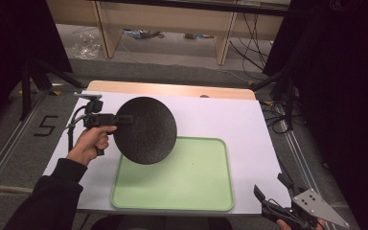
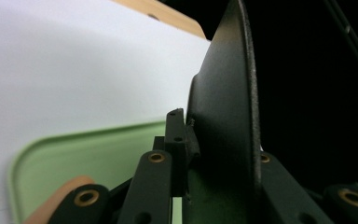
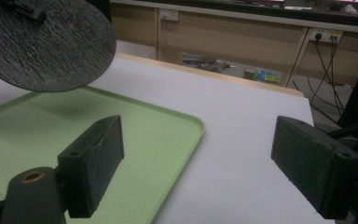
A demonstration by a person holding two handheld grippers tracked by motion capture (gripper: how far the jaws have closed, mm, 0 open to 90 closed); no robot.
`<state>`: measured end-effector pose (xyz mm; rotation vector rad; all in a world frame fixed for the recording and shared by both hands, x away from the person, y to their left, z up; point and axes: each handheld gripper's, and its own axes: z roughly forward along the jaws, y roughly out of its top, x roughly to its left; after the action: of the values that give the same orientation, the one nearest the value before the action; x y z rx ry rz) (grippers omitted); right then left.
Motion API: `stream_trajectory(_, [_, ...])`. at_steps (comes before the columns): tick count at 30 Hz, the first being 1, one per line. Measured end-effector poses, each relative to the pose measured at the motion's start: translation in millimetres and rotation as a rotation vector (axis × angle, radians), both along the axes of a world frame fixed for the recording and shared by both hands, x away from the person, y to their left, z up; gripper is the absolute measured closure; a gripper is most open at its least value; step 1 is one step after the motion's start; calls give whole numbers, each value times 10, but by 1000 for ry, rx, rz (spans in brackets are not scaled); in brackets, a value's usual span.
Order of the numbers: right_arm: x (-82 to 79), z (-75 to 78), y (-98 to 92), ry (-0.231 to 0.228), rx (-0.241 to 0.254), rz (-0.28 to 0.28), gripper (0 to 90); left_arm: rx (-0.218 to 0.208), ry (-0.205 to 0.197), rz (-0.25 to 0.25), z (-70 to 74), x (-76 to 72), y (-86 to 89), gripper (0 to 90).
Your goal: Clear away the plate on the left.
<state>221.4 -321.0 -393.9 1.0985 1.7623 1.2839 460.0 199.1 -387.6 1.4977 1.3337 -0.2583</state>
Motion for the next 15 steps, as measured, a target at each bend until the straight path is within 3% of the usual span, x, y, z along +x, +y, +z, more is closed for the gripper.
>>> stream_trajectory(12, [-6, 5, 2, 8, 5, 1, 177, 18, 68, -117, -286, -68, -427, 779])
stream_trajectory(13, [0, 1, 0, 1, 0, 0, 177, 11, 107, -105, -302, -86, -485, 779])
stream_trajectory(15, [-1, 0, 2, 3, 0, 1, 176, 21, 120, -121, -349, -95, -548, 779])
